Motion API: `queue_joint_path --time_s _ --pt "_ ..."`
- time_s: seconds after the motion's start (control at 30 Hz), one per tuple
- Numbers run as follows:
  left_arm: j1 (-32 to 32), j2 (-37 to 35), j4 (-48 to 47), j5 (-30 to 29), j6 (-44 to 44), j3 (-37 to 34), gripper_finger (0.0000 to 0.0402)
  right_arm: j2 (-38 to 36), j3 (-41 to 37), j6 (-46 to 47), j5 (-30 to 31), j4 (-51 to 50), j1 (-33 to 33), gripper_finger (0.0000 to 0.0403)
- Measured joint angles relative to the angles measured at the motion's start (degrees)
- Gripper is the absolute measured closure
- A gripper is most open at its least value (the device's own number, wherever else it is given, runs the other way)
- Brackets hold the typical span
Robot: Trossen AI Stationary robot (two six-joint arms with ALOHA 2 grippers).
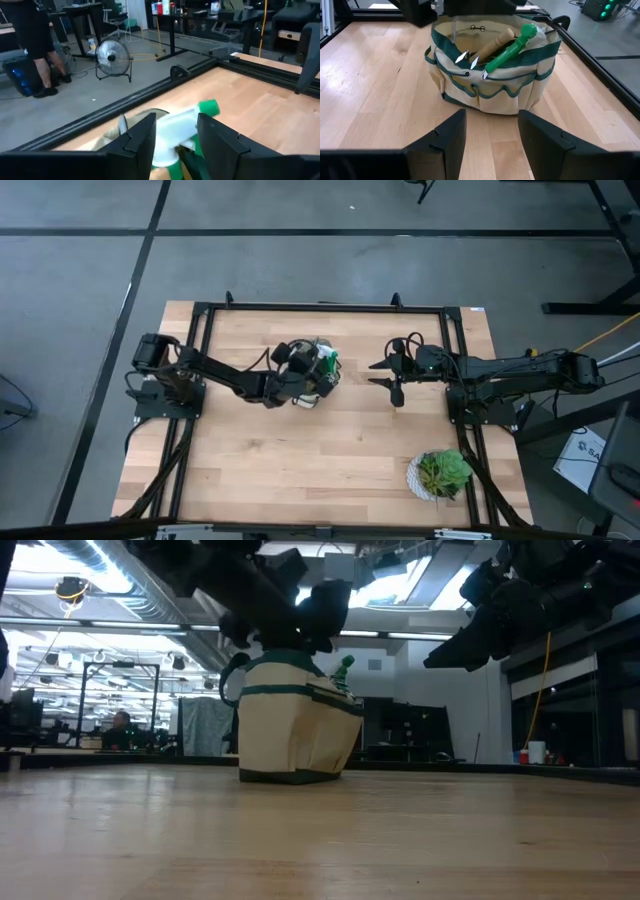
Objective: Pick & Place Garden tools in Gardening bag
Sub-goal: Return to Home Position
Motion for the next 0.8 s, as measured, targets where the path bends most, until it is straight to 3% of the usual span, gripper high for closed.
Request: queue_joint_path --time_s 0.47,0.8 --pt "-1.83 -12.92 -14.16 4.37 1.10 0.00 0.0233 0.00 0.00 0.00 0.20 0.00 0.02 0.0222" --pt "-7.87 -23.64 -17.42 9.18 10.22 0.00 0.0233 0.00 -0.01 -0.01 0.17 0.00 0.01 0.0222"
